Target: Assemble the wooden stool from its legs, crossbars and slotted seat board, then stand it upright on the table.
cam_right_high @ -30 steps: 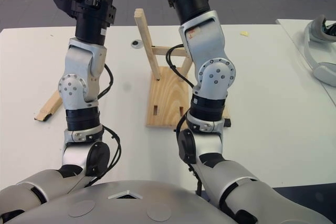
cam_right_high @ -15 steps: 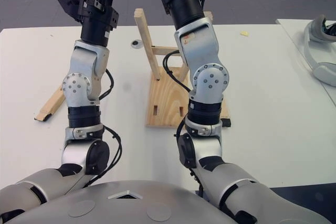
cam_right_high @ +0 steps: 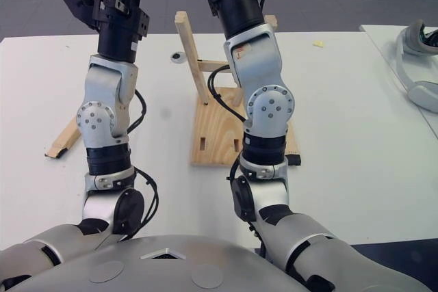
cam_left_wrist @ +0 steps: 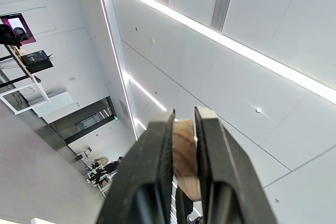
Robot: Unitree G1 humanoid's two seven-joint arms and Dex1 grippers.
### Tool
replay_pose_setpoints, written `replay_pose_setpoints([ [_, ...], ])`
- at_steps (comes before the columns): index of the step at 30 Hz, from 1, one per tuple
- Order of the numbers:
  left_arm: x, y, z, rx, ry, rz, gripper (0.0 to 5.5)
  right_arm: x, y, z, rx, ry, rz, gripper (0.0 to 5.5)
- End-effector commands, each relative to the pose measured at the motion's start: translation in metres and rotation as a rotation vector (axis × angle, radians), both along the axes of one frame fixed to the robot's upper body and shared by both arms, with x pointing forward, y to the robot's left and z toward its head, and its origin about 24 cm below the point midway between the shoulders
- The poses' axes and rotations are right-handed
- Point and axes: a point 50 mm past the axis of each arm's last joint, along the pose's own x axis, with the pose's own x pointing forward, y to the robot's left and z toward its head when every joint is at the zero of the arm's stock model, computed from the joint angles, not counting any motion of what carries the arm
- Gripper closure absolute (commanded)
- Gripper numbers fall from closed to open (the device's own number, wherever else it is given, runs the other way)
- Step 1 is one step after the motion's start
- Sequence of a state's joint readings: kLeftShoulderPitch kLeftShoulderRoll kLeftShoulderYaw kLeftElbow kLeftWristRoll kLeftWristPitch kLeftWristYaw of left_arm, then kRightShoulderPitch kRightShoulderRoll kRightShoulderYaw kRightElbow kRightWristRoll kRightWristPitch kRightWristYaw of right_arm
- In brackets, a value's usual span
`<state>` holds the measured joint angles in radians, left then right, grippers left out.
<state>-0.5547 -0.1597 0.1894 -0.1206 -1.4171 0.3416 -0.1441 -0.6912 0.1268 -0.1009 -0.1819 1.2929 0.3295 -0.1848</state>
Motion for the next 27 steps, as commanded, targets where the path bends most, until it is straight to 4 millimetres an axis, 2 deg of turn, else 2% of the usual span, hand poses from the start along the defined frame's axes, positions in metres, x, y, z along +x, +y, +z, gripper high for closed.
replay_pose_setpoints([
  [1,-0.020,-0.016,0.020,0.003,-0.082,-0.078,5.04,0.003,0.018,-0.017,-0.017,0.117,0.027,5.08],
  [3,-0.024,-0.011,0.024,0.000,-0.083,-0.069,5.04,0.004,0.018,-0.017,-0.027,0.116,0.024,5.08],
  [4,-0.025,-0.008,0.026,-0.001,-0.083,-0.064,5.04,0.003,0.018,-0.016,-0.029,0.107,0.025,4.69],
  [11,-0.014,0.008,0.030,-0.002,-0.062,-0.004,5.04,0.003,0.017,-0.013,-0.046,0.073,0.008,3.28],
  [15,-0.010,0.009,0.026,0.006,-0.036,0.024,5.04,0.002,0.018,-0.012,-0.051,0.060,0.006,2.47],
  [19,-0.004,0.011,0.017,0.038,0.020,0.091,5.10,0.002,0.018,-0.011,-0.064,0.049,0.000,2.41],
  [22,0.004,-0.010,0.025,0.088,0.065,0.138,5.11,0.002,0.018,-0.012,-0.065,0.053,-0.002,2.41],
  [24,0.010,-0.017,0.026,0.143,0.087,0.199,5.11,0.003,0.019,-0.012,-0.067,0.052,0.000,2.41],
  [27,0.015,-0.013,0.028,0.247,0.081,0.350,5.10,0.003,0.019,-0.012,-0.070,0.052,0.002,2.41],
])
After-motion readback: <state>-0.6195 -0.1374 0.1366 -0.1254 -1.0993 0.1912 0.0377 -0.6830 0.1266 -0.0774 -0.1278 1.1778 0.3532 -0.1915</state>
